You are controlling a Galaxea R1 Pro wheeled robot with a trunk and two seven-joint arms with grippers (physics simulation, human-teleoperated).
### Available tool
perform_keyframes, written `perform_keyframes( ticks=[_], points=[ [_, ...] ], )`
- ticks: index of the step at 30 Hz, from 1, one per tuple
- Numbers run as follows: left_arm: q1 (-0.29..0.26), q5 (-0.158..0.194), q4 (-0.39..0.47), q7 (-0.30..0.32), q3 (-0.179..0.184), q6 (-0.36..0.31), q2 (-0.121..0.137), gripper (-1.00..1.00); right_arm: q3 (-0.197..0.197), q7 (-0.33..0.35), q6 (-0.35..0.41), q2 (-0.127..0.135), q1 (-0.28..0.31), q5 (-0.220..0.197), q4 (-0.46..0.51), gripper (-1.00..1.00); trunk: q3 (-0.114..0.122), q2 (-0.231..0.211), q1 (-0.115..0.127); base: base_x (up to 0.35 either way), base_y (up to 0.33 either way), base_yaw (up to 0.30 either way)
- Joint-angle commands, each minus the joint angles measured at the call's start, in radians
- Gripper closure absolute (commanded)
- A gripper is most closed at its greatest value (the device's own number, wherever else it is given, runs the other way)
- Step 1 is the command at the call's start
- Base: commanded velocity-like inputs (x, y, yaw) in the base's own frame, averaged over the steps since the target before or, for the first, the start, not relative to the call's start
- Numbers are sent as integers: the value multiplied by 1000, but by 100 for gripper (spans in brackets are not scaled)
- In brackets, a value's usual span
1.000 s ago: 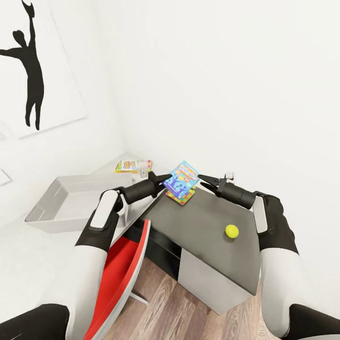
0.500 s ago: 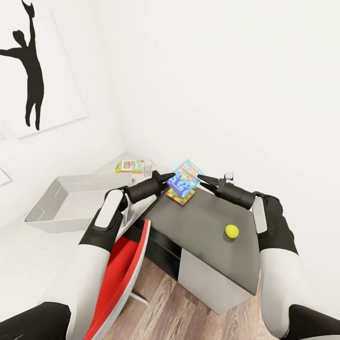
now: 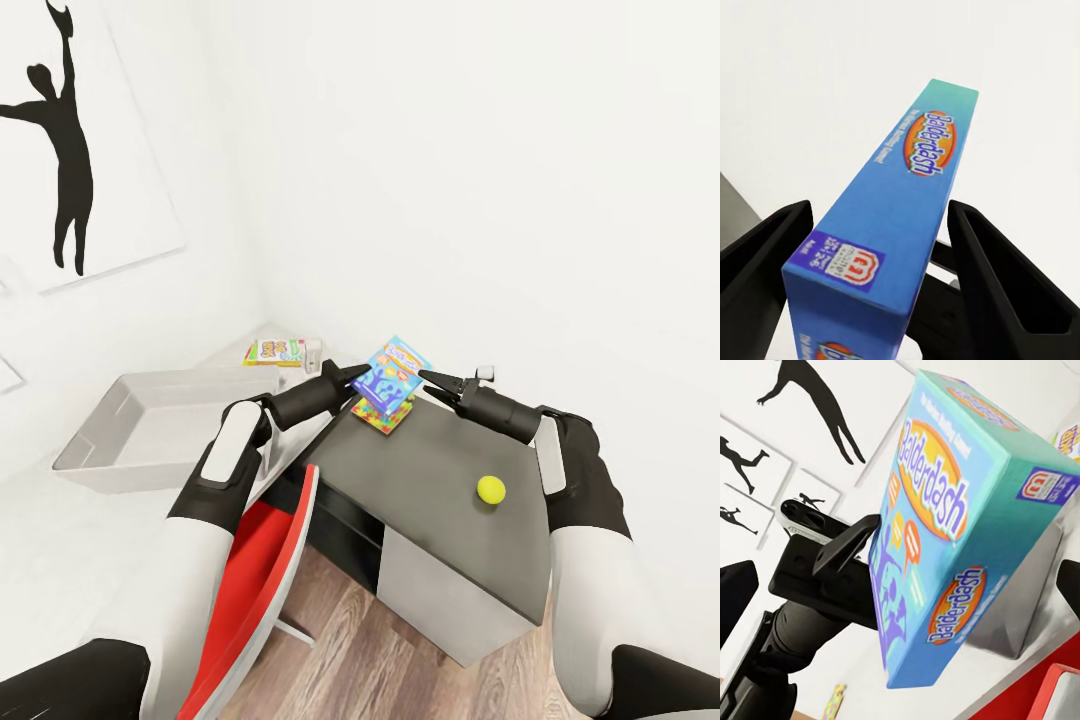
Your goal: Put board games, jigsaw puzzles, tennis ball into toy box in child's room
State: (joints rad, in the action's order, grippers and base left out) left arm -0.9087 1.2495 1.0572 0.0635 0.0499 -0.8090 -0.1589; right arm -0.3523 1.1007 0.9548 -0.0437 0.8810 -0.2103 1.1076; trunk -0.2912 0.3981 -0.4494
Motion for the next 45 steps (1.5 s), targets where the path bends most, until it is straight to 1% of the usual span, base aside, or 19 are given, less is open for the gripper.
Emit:
perform_keyframes(
  ticks=[1,5,7,8,10,14,16,19,29,45],
  points=[
    [-1,-5,0,5,-1,-2,0,100,-2,4,4,-1,1,2,0,-100,-2,2,-1,0,0,0],
    [-1,-4,-1,6,0,11,-1,100,-3,4,4,-2,1,1,0,-100,-2,2,-1,0,0,0],
    [-1,10,-2,7,4,24,-1,100,-3,5,5,-3,1,1,0,-100,-2,2,-1,0,0,0],
    [-1,10,-2,7,4,24,-1,100,-3,5,5,-3,1,1,0,-100,-2,2,-1,0,0,0],
    [-1,32,-5,6,16,36,-1,100,-3,5,6,-4,2,0,0,-100,-2,2,-1,0,0,0],
    [-2,74,-10,6,56,62,0,100,-3,6,6,-8,3,-2,0,-100,-2,2,-1,0,0,0],
    [-2,86,-11,6,71,72,0,100,-3,9,6,-10,4,-5,-1,-100,-2,2,-1,0,0,0],
    [-2,96,-12,6,84,81,1,100,-4,14,4,-13,4,-12,-1,-100,-2,2,-1,0,0,0],
    [-2,107,-12,6,96,88,1,100,-6,20,1,-16,4,-28,-1,-100,-2,2,-1,0,0,0],
    [-2,107,-13,5,99,89,1,100,-7,21,1,-16,4,-48,-2,-100,-2,2,-1,0,0,0]
  ],
)
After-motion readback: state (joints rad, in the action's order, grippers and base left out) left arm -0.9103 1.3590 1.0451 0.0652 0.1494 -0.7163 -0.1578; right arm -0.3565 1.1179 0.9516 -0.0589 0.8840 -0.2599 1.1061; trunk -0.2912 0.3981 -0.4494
